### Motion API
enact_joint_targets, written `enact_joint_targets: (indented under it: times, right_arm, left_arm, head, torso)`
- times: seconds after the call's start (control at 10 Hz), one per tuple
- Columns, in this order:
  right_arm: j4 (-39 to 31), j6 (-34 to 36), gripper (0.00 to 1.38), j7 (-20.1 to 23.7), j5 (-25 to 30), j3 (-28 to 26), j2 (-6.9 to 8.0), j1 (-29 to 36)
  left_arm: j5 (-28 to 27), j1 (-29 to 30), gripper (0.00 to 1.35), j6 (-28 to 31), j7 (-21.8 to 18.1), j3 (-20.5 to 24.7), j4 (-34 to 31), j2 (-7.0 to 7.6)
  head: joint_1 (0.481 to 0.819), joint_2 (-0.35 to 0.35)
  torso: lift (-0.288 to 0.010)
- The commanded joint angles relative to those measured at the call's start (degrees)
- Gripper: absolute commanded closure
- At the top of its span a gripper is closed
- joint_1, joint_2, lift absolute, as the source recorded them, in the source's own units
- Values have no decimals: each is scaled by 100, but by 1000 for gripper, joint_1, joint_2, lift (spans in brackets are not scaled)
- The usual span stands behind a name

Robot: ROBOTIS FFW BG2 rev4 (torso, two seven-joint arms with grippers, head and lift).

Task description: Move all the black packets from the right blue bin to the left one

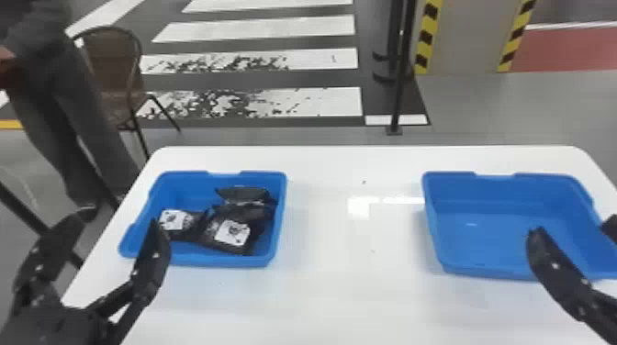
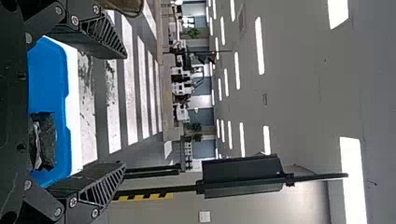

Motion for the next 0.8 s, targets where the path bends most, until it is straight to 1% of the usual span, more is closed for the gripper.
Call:
enact_joint_targets:
  times: [0.0, 0.7]
  right_arm:
    - [25, -71, 216, -8, -25, 0, 0, 0]
    - [151, -310, 217, -8, -162, 11, 18, 0]
  left_arm:
    - [0, -2, 225, 0, 0, -8, 0, -15]
    - [46, -16, 225, -15, 0, -42, 0, -15]
  head:
    - [695, 113]
    - [695, 106]
  torso:
    - [-140]
    - [-140]
